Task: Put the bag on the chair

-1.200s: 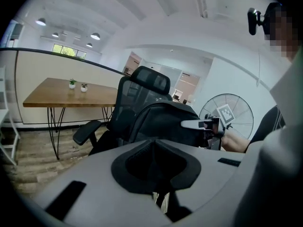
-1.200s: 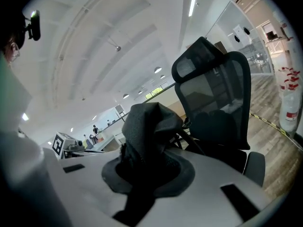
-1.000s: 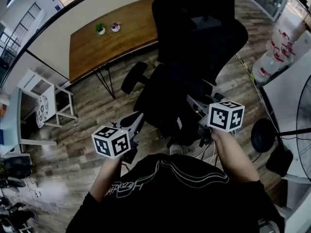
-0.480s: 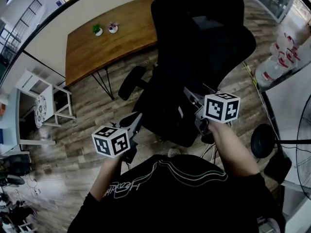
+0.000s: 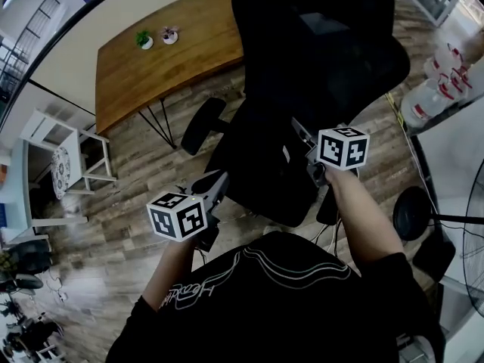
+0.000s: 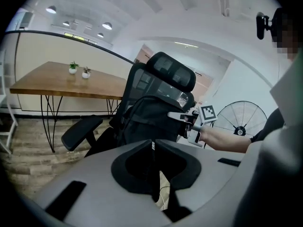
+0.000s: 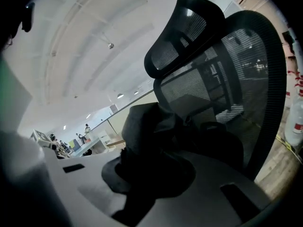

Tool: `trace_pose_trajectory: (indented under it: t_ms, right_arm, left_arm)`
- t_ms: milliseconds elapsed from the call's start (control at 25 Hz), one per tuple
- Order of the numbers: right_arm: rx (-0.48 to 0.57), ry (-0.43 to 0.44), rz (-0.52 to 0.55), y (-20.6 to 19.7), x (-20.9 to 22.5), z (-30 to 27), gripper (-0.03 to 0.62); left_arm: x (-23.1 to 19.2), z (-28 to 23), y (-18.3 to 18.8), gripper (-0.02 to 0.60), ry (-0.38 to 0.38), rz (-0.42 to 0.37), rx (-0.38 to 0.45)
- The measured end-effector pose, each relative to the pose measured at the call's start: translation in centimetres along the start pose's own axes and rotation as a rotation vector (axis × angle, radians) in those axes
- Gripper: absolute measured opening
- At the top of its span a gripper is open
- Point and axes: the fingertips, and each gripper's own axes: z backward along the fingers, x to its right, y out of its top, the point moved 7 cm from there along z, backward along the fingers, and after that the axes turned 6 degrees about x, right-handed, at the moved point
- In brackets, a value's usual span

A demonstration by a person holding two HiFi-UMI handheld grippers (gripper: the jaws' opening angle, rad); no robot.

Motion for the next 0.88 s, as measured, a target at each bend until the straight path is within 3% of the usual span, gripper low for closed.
trace_pose_trajectory:
  t_ms: [480, 880]
  right_arm:
    - [-0.005, -0.032, 0.075, -4.0, 3.7, -2.1, 0.044]
    - [-0.012, -0.073, 0.039, -5.7, 4.3, -1.4, 0.069]
  left_arm:
    - [-1.0, -1.4, 0.1, 0.041, -0.015, 0.004, -0.055]
    - [-1.9, -2.9, 0.0, 0.041, -0.048, 0.019, -0.104]
